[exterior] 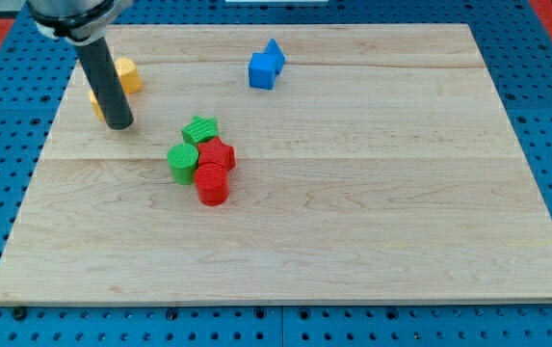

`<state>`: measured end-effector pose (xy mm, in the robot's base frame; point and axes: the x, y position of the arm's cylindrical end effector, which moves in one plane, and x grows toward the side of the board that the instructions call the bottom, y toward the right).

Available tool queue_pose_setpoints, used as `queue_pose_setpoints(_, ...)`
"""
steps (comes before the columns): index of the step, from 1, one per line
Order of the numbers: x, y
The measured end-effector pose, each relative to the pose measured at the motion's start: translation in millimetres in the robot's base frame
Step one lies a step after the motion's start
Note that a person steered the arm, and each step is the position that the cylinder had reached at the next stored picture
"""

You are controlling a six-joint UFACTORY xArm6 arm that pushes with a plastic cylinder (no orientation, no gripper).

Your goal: Slide the group of blocks right a bit

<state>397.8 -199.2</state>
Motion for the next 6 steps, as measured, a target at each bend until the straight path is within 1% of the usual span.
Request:
queue_pose_setpoints(1,-12,-25)
queue_pose_setpoints(2,-54,-18)
queue_pose_setpoints(3,-14,6)
queue_pose_setpoints(4,67,27)
queue_pose_setpoints(5,116,62)
queue_pose_setpoints(6,113,67)
